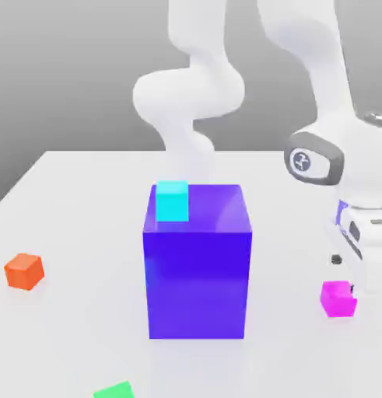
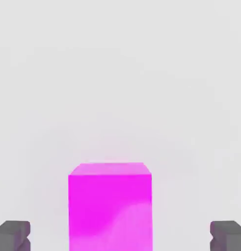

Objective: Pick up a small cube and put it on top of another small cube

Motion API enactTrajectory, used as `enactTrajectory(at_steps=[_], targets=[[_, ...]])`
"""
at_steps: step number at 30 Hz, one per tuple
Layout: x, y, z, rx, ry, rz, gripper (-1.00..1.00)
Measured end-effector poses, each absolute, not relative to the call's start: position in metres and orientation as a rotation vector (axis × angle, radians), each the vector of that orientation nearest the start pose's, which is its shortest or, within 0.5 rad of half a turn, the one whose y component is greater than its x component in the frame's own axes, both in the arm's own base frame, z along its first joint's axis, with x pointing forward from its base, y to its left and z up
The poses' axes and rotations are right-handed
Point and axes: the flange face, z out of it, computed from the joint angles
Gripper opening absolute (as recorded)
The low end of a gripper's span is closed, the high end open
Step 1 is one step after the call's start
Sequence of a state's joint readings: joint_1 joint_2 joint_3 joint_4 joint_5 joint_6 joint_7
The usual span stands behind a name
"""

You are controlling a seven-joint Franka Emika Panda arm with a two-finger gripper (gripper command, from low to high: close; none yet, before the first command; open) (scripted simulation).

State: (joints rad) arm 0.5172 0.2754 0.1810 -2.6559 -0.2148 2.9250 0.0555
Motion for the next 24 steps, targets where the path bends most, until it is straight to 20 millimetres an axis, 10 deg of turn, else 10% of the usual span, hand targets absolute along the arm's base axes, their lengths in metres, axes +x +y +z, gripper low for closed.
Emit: enactTrajectory(at_steps=[1,2,9,15,24], targets=[[0.303,0.28,0.14,-2.861,-1.29,-0.002,0.0],[0.303,0.279,0.131,-2.861,-1.292,0.0,-1.0],[0.302,0.279,0.13,-2.862,-1.293,0.001,-1.0],[0.306,0.277,0.185,-2.873,-1.27,0.002,-1.0],[0.451,0.141,0.209,-3.137,-0.131,0.022,-1.0]])
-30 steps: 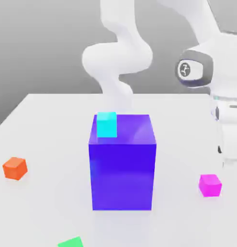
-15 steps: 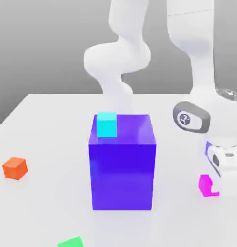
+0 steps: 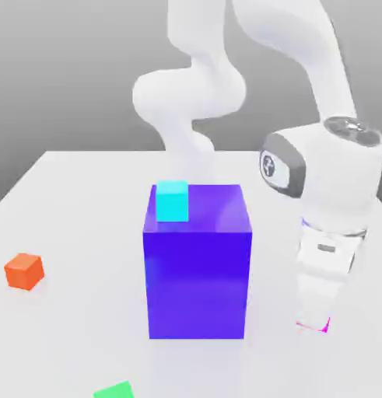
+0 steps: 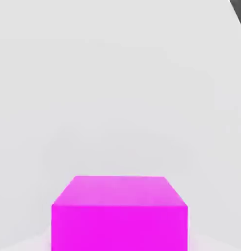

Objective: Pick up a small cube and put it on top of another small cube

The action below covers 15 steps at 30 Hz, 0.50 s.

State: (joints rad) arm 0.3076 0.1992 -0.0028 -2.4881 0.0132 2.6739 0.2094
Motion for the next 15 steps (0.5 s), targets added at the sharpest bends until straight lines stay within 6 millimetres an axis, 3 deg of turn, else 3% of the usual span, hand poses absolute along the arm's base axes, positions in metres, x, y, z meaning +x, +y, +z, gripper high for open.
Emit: enactTrajectory(at_steps=[4,8,9,11,12,15], targets=[[0.497,0.052,0.221,-3.112,0.414,0.022,-1.0],[0.524,-0.046,0.233,-2.997,0.933,0.011,-1.0],[0.53,-0.071,0.227,-2.956,1.056,0.007,-1.0],[0.534,-0.093,0.202,-2.917,1.16,0.003,-1.0],[0.534,-0.096,0.188,-2.911,1.178,0.002,1.0],[0.534,-0.096,0.188,-2.911,1.178,0.002,1.0]])
